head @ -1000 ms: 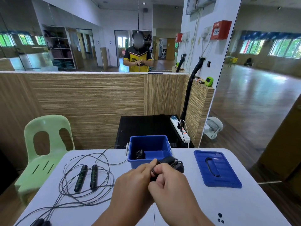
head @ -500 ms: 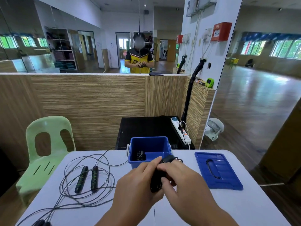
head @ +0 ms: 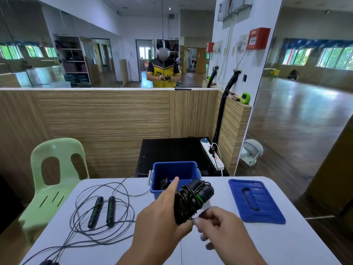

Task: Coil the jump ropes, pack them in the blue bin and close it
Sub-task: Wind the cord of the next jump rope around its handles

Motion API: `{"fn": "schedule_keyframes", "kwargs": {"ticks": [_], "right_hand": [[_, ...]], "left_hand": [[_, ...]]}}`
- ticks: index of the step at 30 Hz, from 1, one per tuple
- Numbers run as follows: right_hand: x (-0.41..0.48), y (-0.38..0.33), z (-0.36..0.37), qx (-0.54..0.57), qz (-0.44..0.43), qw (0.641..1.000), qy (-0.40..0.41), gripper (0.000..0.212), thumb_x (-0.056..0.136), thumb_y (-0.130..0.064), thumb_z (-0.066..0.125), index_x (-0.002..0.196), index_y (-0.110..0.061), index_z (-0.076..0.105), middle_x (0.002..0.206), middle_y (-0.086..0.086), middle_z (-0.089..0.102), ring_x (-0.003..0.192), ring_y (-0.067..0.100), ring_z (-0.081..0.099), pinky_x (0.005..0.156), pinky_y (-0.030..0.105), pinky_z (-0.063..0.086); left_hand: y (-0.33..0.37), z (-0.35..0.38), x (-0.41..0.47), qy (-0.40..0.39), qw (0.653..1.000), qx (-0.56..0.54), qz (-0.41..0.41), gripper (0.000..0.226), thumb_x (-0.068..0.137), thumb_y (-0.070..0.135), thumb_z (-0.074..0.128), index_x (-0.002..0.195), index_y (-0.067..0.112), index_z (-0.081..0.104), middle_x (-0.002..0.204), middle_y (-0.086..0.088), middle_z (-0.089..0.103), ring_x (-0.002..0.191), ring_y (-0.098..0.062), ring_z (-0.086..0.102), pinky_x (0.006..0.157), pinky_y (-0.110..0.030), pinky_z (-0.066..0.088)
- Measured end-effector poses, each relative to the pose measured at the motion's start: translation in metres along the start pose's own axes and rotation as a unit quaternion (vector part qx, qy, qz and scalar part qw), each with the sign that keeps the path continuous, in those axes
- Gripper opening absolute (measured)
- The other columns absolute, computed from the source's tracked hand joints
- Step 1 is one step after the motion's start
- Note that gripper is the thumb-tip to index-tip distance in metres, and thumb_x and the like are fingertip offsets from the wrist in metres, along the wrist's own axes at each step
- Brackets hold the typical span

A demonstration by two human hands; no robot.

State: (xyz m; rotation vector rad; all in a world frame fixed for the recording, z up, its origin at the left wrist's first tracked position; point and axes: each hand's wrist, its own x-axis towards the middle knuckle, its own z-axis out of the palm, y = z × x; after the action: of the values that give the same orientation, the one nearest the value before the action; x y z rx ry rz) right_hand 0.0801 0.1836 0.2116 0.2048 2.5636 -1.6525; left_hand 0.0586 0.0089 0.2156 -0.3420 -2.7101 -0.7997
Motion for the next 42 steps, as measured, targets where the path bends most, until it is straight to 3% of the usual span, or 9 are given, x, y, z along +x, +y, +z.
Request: {"fn": "schedule_keyframes", "kwargs": {"ticks": [5,10,14,19,23,29,34,38,42], "right_hand": [[0.002,-0.004,0.013,0.220,0.054,0.972,-0.058,0.024,0.090,-0.019,0.075,0.114,-0.017,0.071,0.098,0.003,0.080,0.098,0.022,0.074,0.084,0.044,0.063],[0.003,-0.001,0.013,0.285,0.058,0.955,-0.052,0.026,0.094,-0.005,0.066,0.118,-0.016,0.067,0.102,0.003,0.080,0.095,0.019,0.076,0.082,0.040,0.063],[0.007,0.005,0.006,0.321,0.051,0.945,-0.042,0.027,0.094,0.000,0.065,0.117,-0.013,0.067,0.101,0.007,0.080,0.092,0.021,0.077,0.073,0.034,0.061],[0.015,0.018,-0.015,0.313,0.029,0.947,-0.063,0.022,0.097,-0.004,0.062,0.117,-0.011,0.069,0.101,0.013,0.079,0.095,0.032,0.076,0.072,0.043,0.060],[0.025,0.026,-0.032,0.283,0.027,0.954,-0.095,0.022,0.099,-0.008,0.061,0.115,-0.017,0.073,0.098,0.010,0.079,0.086,0.025,0.074,0.068,0.038,0.059],[0.042,0.032,-0.038,0.249,0.008,0.960,-0.129,0.023,0.099,-0.006,0.060,0.106,-0.017,0.079,0.097,0.019,0.076,0.075,0.028,0.072,0.065,0.040,0.058],[0.063,0.036,-0.029,0.246,0.004,0.958,-0.146,0.022,0.099,-0.003,0.059,0.108,-0.012,0.077,0.095,0.024,0.074,0.069,0.032,0.069,0.063,0.039,0.056],[0.081,0.038,-0.013,0.248,0.018,0.958,-0.142,0.023,0.100,-0.003,0.058,0.109,-0.013,0.076,0.096,0.019,0.077,0.081,0.034,0.073,0.070,0.045,0.061],[0.105,0.040,0.008,0.242,0.054,0.961,-0.118,0.022,0.100,-0.004,0.057,0.114,-0.011,0.072,0.100,0.015,0.078,0.092,0.032,0.075,0.072,0.047,0.063]], "left_hand": [[0.006,0.012,-0.003,-0.011,0.997,-0.052,-0.050,0.108,0.080,0.067,0.062,0.159,0.045,-0.008,0.149,0.031,0.038,0.123,-0.001,0.055,0.088,-0.020,0.043],[0.014,0.027,-0.005,-0.033,0.992,-0.102,-0.068,0.081,0.069,0.055,0.062,0.146,0.047,0.037,0.118,0.027,0.044,0.102,0.002,0.056,0.077,-0.019,0.051],[0.027,0.037,-0.009,-0.033,0.978,-0.188,-0.080,0.064,0.067,0.045,0.066,0.128,0.056,0.049,0.113,0.027,0.047,0.098,0.003,0.059,0.079,-0.024,0.055],[0.037,0.045,-0.009,-0.035,0.927,-0.351,-0.132,0.063,0.078,0.020,0.076,0.099,0.076,0.057,0.101,0.027,0.056,0.073,-0.015,0.070,0.052,-0.029,0.057],[0.043,0.051,-0.005,-0.017,0.895,-0.397,-0.202,0.050,0.087,0.007,0.072,0.114,0.049,0.067,0.111,0.009,0.067,0.069,-0.026,0.072,0.056,-0.045,0.062],[0.037,0.059,0.002,0.015,0.898,-0.377,-0.226,0.037,0.090,0.006,0.073,0.106,0.039,0.076,0.093,0.012,0.077,0.067,-0.024,0.075,0.059,-0.048,0.064],[0.022,0.061,0.011,0.018,0.916,-0.337,-0.218,0.037,0.088,0.009,0.075,0.101,0.044,0.075,0.090,0.018,0.078,0.068,-0.008,0.072,0.059,-0.033,0.062],[-0.003,0.059,0.026,0.006,0.919,-0.333,-0.212,0.028,0.091,0.017,0.073,0.102,0.043,0.077,0.092,0.019,0.078,0.077,-0.007,0.070,0.062,-0.037,0.064],[-0.041,0.059,0.049,0.004,0.893,-0.378,-0.245,0.014,0.098,0.029,0.066,0.103,0.033,0.078,0.089,0.015,0.079,0.082,-0.001,0.072,0.063,-0.033,0.063]]}}
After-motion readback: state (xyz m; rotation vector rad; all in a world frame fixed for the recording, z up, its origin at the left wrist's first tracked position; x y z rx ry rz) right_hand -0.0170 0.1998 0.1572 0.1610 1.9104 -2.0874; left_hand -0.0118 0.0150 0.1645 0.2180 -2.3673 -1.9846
